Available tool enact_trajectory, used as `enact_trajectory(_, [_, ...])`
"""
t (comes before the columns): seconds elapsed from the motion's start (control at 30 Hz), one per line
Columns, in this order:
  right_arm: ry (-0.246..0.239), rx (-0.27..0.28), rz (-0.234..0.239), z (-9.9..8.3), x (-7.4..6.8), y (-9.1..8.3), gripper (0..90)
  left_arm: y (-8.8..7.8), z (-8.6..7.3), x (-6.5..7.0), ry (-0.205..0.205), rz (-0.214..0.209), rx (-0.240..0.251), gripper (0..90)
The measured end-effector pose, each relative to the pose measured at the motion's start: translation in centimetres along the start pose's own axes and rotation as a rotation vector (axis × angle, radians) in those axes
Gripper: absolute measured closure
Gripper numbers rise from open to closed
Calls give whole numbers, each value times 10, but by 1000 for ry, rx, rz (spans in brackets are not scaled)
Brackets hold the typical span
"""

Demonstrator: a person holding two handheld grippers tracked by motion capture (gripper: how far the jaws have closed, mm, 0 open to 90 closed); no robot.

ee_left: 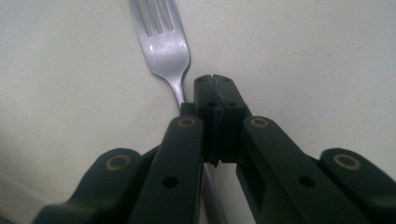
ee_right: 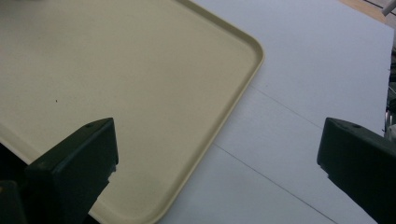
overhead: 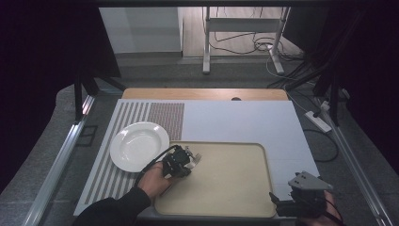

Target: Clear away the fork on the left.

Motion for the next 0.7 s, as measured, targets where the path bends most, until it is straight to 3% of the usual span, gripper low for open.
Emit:
enact_trajectory(0.4, [-4, -3, 4, 0, -1, 0, 0, 3, -13, -33, -107, 14, -16, 885])
enact_trajectory(0.7, [-8, -7, 4, 0, -1, 0, 0, 3, -19, -45, -136, 37, -29, 883])
Point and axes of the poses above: each handheld gripper's, and its own axes: y roughly forward along the jaws, z roughly out of its top, x roughly to its right, the point moved 7 cm from there along y, roughly forward along the jaws, and after that the axes turned 15 degrees about z, right-handed, at the moved point
